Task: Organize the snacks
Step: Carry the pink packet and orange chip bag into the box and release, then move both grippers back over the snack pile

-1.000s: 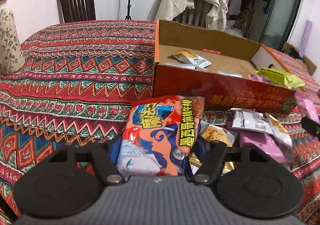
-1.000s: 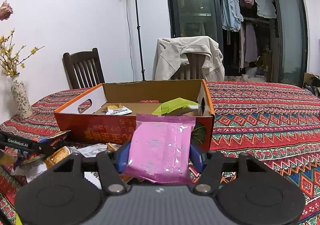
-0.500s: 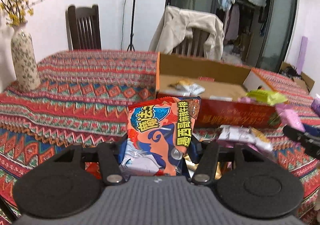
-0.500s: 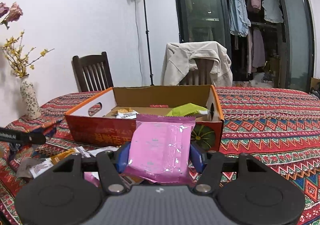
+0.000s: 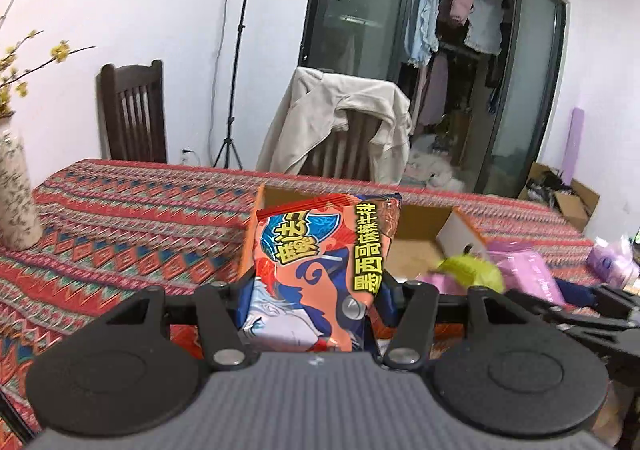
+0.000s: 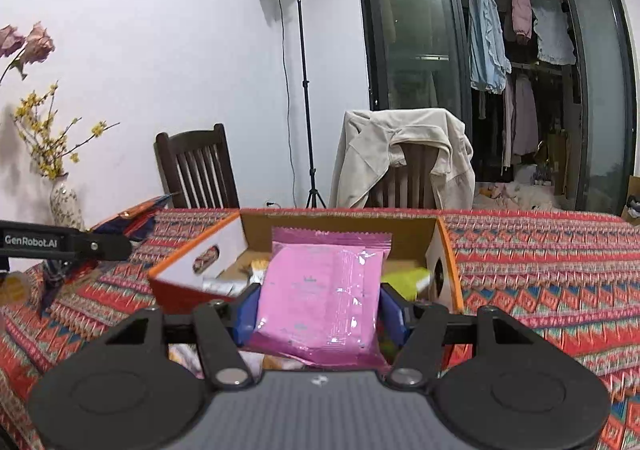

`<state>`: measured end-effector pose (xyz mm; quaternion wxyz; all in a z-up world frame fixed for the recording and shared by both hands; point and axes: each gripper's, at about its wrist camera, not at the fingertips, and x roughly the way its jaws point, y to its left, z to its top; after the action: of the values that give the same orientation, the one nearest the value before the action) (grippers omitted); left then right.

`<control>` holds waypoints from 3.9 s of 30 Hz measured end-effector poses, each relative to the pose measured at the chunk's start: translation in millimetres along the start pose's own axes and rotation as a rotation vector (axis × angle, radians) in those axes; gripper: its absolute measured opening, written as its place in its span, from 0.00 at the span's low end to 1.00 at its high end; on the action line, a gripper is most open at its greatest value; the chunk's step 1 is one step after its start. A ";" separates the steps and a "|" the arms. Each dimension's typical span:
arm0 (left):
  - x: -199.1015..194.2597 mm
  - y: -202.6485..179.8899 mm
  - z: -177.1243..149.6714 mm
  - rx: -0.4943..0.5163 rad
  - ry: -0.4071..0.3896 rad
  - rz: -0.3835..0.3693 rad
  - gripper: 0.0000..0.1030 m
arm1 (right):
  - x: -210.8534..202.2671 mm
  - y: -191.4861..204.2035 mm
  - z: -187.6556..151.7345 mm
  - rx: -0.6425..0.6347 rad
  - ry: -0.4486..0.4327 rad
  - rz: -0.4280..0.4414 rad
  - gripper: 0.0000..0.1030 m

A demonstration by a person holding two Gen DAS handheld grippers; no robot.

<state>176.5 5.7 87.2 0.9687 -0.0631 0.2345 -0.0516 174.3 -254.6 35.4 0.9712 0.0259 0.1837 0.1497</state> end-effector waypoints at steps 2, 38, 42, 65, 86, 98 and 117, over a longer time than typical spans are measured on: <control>2.2 -9.8 10.3 0.004 -0.024 -0.010 0.55 | 7.2 0.1 11.8 0.003 0.001 -0.012 0.59; 124.6 -2.2 15.9 -0.071 -0.105 0.154 1.00 | 129.9 -36.9 32.5 0.139 -0.003 -0.131 1.00; 120.7 -3.3 18.3 -0.067 -0.113 0.161 1.00 | 127.2 -38.2 32.0 0.141 -0.002 -0.130 1.00; 37.3 -5.4 19.8 -0.080 -0.112 0.156 1.00 | 52.9 -4.9 38.5 0.022 -0.034 -0.115 1.00; -19.7 15.0 -39.2 -0.030 -0.044 0.145 1.00 | -10.7 12.1 -26.0 -0.028 0.081 -0.041 1.00; -6.7 45.5 -74.8 -0.071 0.008 0.185 1.00 | 19.8 16.4 -38.6 0.021 0.202 -0.014 0.99; 6.8 65.3 -88.0 -0.153 0.054 0.159 1.00 | 54.9 -11.7 -63.7 0.196 0.324 0.022 0.52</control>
<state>146.5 60.6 -3.0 0.9555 -0.1165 0.2678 0.0418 203.1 -249.6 -44.3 0.9201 0.0980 0.3509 0.1441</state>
